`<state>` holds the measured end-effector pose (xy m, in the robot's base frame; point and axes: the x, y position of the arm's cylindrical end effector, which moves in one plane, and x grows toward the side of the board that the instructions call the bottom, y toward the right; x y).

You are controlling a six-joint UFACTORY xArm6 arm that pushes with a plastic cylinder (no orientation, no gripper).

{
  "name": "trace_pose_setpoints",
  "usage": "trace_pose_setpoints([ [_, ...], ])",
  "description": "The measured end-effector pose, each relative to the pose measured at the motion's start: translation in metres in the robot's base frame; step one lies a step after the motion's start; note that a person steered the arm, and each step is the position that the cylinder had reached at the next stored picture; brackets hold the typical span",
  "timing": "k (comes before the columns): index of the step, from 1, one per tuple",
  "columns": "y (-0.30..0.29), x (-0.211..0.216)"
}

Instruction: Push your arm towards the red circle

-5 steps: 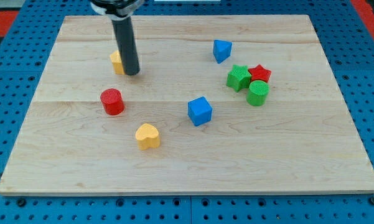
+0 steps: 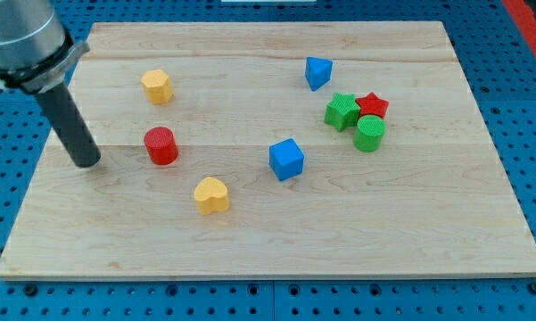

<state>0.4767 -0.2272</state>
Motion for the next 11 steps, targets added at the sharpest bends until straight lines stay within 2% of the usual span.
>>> trace_pose_setpoints([
  [2,0.011,0.014],
  [5,0.033,-0.01],
  [7,0.06,0.0],
  [9,0.041,0.001],
  [11,0.056,0.001],
])
